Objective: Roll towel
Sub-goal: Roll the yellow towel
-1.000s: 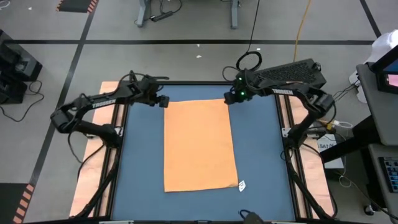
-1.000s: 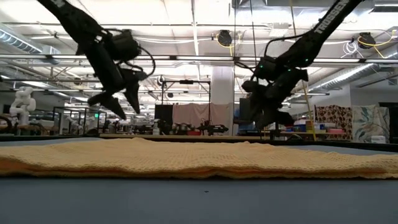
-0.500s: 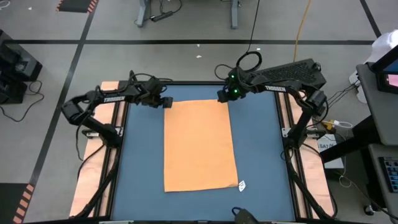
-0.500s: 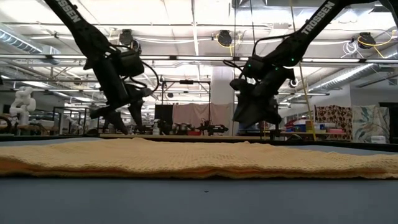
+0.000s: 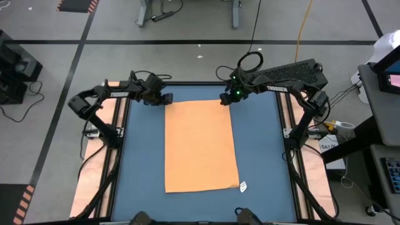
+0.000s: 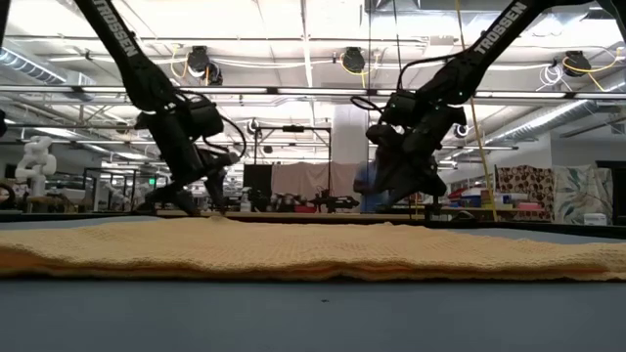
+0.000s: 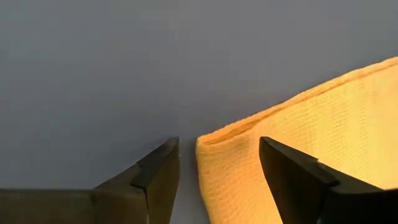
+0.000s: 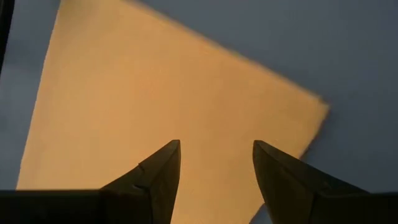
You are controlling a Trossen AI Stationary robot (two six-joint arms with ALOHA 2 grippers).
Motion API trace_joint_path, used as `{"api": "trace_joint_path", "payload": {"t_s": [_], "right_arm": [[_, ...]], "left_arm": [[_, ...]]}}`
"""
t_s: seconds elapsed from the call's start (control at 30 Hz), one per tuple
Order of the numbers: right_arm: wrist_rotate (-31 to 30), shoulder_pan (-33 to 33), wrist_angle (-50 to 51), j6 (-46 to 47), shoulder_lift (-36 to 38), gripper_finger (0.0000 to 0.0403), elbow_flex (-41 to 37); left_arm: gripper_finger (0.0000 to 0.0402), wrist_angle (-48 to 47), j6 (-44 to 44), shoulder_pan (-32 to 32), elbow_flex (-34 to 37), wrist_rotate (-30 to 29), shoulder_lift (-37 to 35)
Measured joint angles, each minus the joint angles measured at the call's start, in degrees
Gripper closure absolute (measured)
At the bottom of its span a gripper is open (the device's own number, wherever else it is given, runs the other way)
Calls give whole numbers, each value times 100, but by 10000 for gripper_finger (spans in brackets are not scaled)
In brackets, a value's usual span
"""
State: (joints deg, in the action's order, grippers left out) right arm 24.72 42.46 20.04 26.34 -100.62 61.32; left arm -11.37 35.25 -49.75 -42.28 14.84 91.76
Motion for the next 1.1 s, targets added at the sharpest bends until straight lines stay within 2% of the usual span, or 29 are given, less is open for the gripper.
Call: {"api": "trace_joint_path", "payload": {"t_s": [0.1,0.23,0.47,0.73,1.1], "right_arm": [[-373,148,10,314,0,211,0],[-581,331,85,748,-52,211,0],[-540,354,97,880,-528,211,-2],[-792,361,-184,839,-553,211,-6],[-669,236,-520,1089,-768,211,2]], "left_arm": [[199,195,6,83,0,13,152],[220,333,22,153,-7,-59,257],[276,524,-390,156,0,-163,283],[340,493,-618,156,1,-137,283],[389,497,-873,187,2,-31,285]]}}
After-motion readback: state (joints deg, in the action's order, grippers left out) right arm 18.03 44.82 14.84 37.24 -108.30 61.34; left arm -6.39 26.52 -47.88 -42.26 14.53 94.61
